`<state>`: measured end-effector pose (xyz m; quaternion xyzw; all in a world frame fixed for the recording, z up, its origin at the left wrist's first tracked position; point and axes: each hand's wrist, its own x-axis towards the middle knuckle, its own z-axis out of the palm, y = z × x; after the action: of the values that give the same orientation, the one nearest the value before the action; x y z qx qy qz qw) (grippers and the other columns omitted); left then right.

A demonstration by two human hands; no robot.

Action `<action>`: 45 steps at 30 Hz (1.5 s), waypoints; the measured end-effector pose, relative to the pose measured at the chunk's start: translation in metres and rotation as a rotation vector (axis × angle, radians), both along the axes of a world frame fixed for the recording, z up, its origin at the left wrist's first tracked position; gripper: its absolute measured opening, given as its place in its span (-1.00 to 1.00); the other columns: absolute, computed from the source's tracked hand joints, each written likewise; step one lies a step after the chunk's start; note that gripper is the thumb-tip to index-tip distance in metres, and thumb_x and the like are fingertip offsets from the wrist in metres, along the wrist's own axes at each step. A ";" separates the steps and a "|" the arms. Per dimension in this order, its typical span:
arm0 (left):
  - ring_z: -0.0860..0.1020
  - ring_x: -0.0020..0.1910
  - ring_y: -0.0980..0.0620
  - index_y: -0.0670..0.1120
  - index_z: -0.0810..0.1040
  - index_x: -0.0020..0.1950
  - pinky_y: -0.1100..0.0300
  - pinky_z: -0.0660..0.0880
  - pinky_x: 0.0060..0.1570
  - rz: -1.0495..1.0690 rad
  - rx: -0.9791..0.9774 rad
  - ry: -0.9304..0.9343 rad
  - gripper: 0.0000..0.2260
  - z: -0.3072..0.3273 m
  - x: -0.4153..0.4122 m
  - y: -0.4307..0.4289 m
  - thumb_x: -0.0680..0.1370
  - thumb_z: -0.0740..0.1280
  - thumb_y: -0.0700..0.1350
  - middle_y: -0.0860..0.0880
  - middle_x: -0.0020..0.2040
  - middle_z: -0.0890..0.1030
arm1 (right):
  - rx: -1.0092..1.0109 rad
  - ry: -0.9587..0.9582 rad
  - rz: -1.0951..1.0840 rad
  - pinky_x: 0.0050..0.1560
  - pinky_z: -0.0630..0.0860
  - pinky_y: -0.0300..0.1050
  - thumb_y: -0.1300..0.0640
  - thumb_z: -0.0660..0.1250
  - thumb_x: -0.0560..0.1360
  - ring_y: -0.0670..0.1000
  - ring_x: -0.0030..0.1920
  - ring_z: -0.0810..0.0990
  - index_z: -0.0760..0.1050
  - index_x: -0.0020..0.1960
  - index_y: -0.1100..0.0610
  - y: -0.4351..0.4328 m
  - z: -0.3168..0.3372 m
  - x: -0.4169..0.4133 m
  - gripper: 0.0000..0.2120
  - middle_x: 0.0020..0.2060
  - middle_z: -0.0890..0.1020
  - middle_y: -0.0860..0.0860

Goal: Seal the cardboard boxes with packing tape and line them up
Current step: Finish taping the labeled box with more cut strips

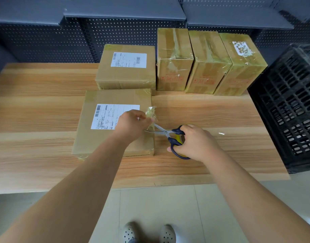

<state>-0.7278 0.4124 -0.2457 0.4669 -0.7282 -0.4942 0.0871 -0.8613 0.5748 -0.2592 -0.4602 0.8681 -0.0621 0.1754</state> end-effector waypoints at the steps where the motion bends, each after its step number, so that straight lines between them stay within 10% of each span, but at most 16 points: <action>1: 0.46 -0.23 0.07 0.04 0.53 -0.23 0.21 0.39 -0.22 -0.010 0.002 0.008 -0.81 0.001 0.000 0.000 0.46 0.48 0.07 0.11 -0.16 0.51 | 0.000 -0.001 0.006 -0.19 0.32 -0.14 -0.41 0.39 0.30 -0.03 -0.13 0.44 0.32 -0.08 -0.04 -0.003 -0.001 0.001 -0.49 -0.17 0.39 -0.17; 11: 0.47 0.04 0.09 -0.04 0.57 -0.16 0.34 0.35 -0.23 -0.054 0.041 0.052 -0.83 0.001 -0.003 -0.004 0.49 0.47 0.02 0.17 0.15 0.48 | 0.008 0.016 -0.034 -0.33 0.29 -0.19 -0.38 0.37 0.36 0.02 -0.18 0.53 0.58 0.04 -0.09 -0.017 -0.004 -0.001 -0.56 -0.15 0.52 -0.14; 23: 0.46 0.02 0.13 -0.05 0.56 0.00 0.42 0.30 -0.26 -0.021 0.062 0.045 -0.82 -0.002 -0.007 -0.006 0.50 0.46 -0.01 0.17 0.20 0.46 | 0.059 0.276 0.091 0.06 0.23 -0.08 -0.39 0.26 0.44 0.00 -0.19 0.52 0.56 0.00 -0.03 -0.018 -0.018 -0.004 -0.56 -0.13 0.59 -0.10; 30: 0.48 -0.21 0.14 -0.10 0.60 -0.05 0.31 0.35 -0.26 0.030 0.125 0.052 -0.83 0.001 -0.007 -0.007 0.49 0.47 -0.02 0.15 0.07 0.53 | 0.059 0.211 0.059 0.12 0.21 -0.02 -0.58 0.24 0.24 -0.04 -0.09 0.47 0.45 0.06 -0.05 -0.022 -0.011 -0.001 -0.32 -0.06 0.48 -0.14; 39: 0.35 -0.39 0.09 -0.02 0.59 -0.14 0.29 0.26 -0.44 0.029 0.145 -0.003 -0.82 0.010 -0.007 -0.011 0.51 0.43 0.07 0.05 -0.30 0.48 | 0.136 0.373 0.089 0.20 0.16 -0.05 -0.22 0.23 0.55 0.00 -0.35 0.36 0.48 -0.16 0.01 -0.028 -0.014 0.005 -0.69 -0.21 0.59 -0.06; 45: 0.34 -0.43 0.13 -0.04 0.57 -0.14 0.32 0.23 -0.47 0.094 0.159 0.029 -0.82 0.010 -0.008 -0.011 0.52 0.43 0.05 0.11 -0.34 0.47 | 0.004 0.340 -0.003 -0.01 0.11 -0.04 -0.43 0.33 0.31 0.01 0.10 0.47 0.43 0.13 -0.02 0.002 -0.007 -0.005 -0.39 0.02 0.46 -0.08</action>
<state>-0.7356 0.4017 -0.2361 0.4986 -0.6625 -0.5527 0.0834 -0.8663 0.5768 -0.2660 -0.4622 0.8862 0.0183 0.0268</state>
